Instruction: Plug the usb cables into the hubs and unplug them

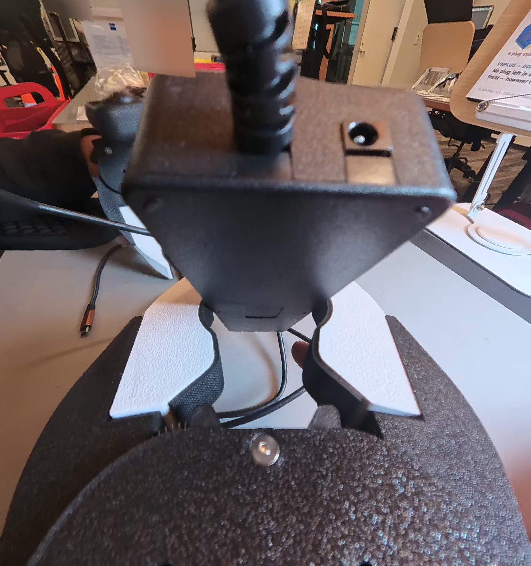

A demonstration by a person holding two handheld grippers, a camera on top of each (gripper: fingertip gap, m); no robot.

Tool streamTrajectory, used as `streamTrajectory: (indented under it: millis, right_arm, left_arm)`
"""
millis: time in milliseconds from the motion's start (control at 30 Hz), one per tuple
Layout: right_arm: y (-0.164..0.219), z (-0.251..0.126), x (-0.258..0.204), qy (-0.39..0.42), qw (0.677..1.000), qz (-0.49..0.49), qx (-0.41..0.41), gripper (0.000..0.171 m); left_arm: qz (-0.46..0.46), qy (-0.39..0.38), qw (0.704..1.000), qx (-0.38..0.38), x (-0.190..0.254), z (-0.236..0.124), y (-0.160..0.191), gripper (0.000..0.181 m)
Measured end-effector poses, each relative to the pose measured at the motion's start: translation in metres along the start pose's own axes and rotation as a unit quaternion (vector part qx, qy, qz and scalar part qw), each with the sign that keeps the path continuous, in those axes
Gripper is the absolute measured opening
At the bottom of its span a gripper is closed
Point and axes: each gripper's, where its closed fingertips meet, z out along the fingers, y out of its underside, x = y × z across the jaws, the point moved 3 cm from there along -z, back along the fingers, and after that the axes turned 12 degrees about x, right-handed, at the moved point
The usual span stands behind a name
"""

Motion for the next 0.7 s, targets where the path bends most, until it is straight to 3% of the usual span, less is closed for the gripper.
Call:
streamTrajectory:
  millis: [33, 100, 233, 333, 533, 700]
  right_arm:
    - [-0.001, 0.0, 0.0, -0.001, 1.0, 0.0, 0.001, 0.064]
    - [-0.001, 0.001, -0.002, -0.004, 1.0, -0.002, 0.001, 0.064]
    - [-0.003, 0.001, -0.01, -0.025, 1.0, -0.013, 0.006, 0.064]
    - [-0.004, 0.003, -0.016, -0.045, 0.999, -0.02, 0.005, 0.064]
    - [-0.008, 0.027, -0.028, -0.103, 0.994, -0.035, -0.032, 0.064]
    - [-0.019, 0.064, -0.036, -0.166, 0.983, -0.047, -0.068, 0.064]
  left_arm:
    - [-0.003, -0.002, 1.0, 0.009, 0.0, 0.0, -0.002, 0.024]
    - [0.0, -0.009, 1.0, 0.006, -0.002, 0.001, -0.001, 0.014]
    - [0.0, -0.003, 1.0, 0.025, -0.008, -0.006, -0.004, 0.013]
    - [-0.019, -0.018, 0.997, 0.069, -0.027, -0.031, -0.016, 0.013]
    - [0.019, -0.01, 0.991, 0.133, -0.045, -0.085, -0.08, 0.013]
    - [0.112, 0.047, 0.986, 0.116, -0.025, -0.078, -0.122, 0.012]
